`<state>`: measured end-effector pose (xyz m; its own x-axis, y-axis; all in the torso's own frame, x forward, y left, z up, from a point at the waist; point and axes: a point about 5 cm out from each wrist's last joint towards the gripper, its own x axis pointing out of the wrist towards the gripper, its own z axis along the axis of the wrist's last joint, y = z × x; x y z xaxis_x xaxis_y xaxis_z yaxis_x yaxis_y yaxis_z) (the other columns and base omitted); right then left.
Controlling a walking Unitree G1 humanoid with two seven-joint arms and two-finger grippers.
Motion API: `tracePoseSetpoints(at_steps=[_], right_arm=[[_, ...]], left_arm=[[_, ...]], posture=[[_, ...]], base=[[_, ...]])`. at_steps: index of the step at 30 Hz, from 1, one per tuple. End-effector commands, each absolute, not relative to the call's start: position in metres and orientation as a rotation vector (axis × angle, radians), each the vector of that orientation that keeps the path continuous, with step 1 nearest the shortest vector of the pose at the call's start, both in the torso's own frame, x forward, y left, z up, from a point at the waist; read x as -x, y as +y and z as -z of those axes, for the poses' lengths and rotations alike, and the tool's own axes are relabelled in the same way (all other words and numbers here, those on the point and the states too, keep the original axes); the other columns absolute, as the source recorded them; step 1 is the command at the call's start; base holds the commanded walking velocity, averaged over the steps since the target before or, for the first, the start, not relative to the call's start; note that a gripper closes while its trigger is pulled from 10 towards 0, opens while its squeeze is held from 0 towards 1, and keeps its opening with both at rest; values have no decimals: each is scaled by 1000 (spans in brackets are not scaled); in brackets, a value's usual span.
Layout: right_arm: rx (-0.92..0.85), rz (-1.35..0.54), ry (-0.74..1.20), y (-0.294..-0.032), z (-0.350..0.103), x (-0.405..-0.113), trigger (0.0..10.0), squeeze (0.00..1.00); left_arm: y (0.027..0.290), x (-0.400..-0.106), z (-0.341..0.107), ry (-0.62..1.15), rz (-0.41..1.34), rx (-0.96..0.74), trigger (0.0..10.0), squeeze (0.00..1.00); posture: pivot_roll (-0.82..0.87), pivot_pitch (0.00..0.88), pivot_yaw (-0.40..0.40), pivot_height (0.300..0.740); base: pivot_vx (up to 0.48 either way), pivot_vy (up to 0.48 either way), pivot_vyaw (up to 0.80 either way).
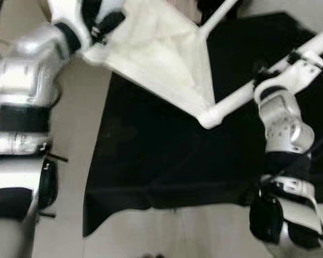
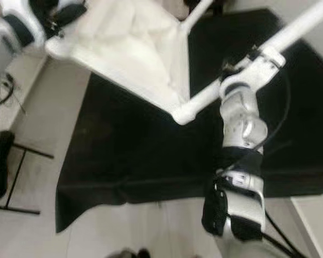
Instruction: Building children table
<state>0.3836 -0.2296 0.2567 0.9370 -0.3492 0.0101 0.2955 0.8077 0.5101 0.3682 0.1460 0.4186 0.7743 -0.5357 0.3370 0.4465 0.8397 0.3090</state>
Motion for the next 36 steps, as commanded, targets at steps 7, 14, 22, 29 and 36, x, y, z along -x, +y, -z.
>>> tracePoseSetpoints(at_steps=[7, 14, 22, 29, 36], right_arm=[[-320, 558, 543, -213, -85, -354, 10000, 0], [-292, 653, 597, -229, -59, -338, 10000, 0], [-251, 755, 657, -243, -40, -320, 10000, 1000], [-257, 791, 705, -242, -24, -307, 10000, 1000], [-290, 814, 735, -242, -16, -300, 10000, 1000]], left_arm=[[109, -316, -501, -851, 807, -51, 10000, 1000], [121, -326, -489, -786, 784, -57, 10000, 1000], [134, -324, -481, -749, 764, -83, 10000, 0], [135, -310, -473, -748, 805, -71, 10000, 0], [143, -304, -453, -718, 780, -56, 10000, 0]], posture=[[2, 146, 213, 740], [27, 162, 202, 740], [50, 176, 194, 740], [54, 184, 175, 740], [49, 182, 162, 740]], base=[[0, 0, 0], [0, 0, 0], [0, 0, 0], [0, 0, 0], [0, 0, 0]])
